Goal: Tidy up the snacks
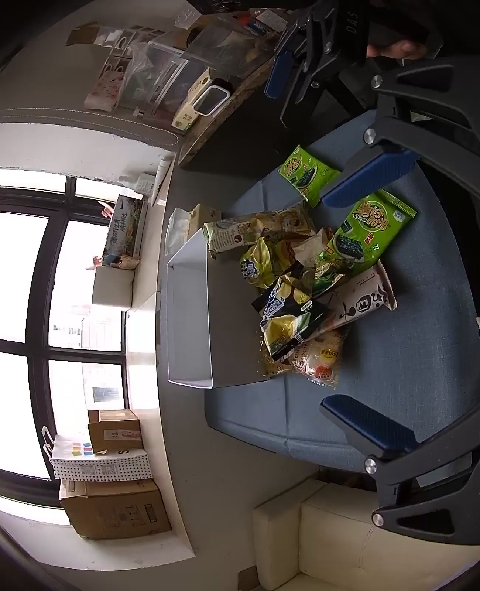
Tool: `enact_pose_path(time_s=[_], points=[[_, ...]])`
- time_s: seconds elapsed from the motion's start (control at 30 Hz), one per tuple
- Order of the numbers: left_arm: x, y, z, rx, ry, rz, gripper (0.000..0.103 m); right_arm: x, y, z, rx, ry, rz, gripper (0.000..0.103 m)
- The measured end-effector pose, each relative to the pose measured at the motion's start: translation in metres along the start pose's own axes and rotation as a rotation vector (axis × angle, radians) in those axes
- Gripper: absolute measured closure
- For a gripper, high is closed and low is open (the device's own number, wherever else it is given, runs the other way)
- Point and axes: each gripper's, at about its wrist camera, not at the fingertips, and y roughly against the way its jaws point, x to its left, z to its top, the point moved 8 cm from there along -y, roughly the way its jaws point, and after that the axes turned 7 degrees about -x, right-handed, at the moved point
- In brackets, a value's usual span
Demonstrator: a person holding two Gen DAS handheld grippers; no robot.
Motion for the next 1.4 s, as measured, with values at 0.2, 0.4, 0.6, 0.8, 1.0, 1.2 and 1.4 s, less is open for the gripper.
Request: enact_pose_path(time_s=[0.2,0.4,0.6,0.8,1.0,1.2,1.4], points=[[-0.014,-0.001,-0.001,0.002,-0.014,0.015,0.0,0.0,0.001,-0.002,-0.008,0.002,-0.012,0.0],[-0.001,-0.003,0.001,0.018,0.021,-0.011,0.0,-0.006,-0.001,-0.004,0.005,-0.013,-0.006,0.0],[-0.001,-0.003,0.001,0.013,0.025,-0.017,0.0,-0.006,0.001,-0.003,0.008,-0.02,-0.007,0.0],[0.0,-0.001,0.004,0.005,0.033,-0.018,0.0,-0.006,0.001,-0.003,0.011,-0.018,-0.005,0.0],[-0.003,-0.001,0.005,0.005,0.022,-0.018,0.0,-0.007,0.0,-0.004,0.013,-0.02,-0.005,0.0],[-0.004,0.0,0.005,0.003,0.018,-0.02,0.0,-0.007,0.0,-0.004,0.013,-0.023,-0.003,0.0],[-0.005,0.0,0.005,0.003,0.013,-0.021,0.0,-0.007,0.0,-0.004,0.014,-0.024,-0.003,0.0]])
